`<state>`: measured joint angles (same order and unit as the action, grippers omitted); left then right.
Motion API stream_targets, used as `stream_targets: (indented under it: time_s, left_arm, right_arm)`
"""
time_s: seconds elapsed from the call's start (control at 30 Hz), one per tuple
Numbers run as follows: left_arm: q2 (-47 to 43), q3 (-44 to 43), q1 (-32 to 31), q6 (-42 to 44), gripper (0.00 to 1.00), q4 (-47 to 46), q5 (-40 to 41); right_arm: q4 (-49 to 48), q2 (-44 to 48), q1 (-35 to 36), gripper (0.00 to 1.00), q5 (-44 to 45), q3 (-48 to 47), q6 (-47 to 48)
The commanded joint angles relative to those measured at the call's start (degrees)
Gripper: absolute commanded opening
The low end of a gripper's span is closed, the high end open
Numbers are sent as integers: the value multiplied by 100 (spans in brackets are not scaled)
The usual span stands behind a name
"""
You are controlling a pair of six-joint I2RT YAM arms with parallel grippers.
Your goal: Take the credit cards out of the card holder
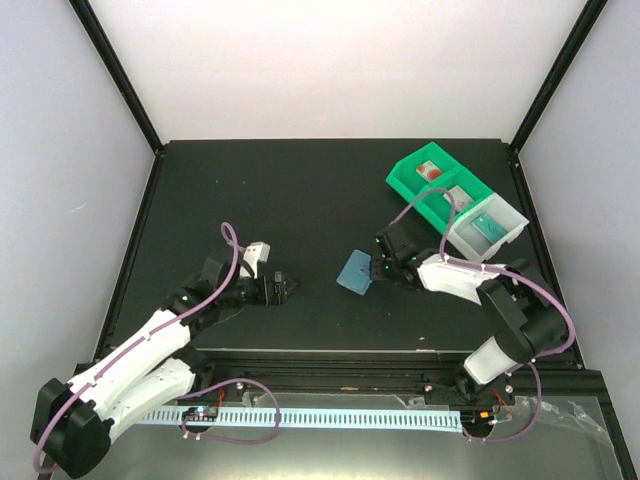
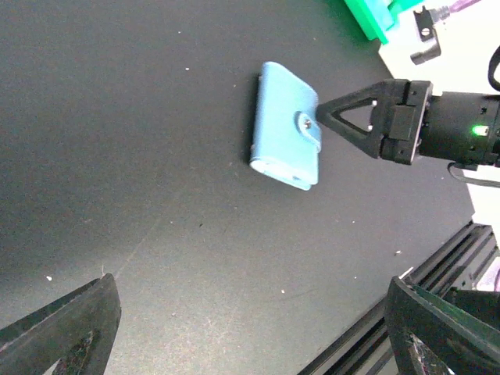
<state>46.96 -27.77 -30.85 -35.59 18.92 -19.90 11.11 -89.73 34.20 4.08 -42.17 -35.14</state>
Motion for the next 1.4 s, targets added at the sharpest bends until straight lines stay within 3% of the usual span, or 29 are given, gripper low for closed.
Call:
stream_targets:
  time_s: [0.0, 0.23, 0.5, 0.83, 1.37]
  left_arm:
    - [-20, 40, 161, -118, 94, -395, -538]
    - [23, 218, 228, -220, 94, -546, -682]
    - [-139, 351, 288, -173, 93, -384, -547]
    - [-377, 340, 295, -107, 93, -86, -446]
    - [-701, 589, 298, -234, 94, -146, -344]
  right_arm:
    - [-162, -250, 402, 34, -181, -454, 633]
    - [103, -482, 846, 36, -100, -1017, 881]
    - [1433, -441, 1298, 37, 968, -1521, -399]
    - [1704, -773, 1433, 37, 1195, -1658, -1047]
    - [1876, -1279, 1475, 39, 1370, -2168, -1038]
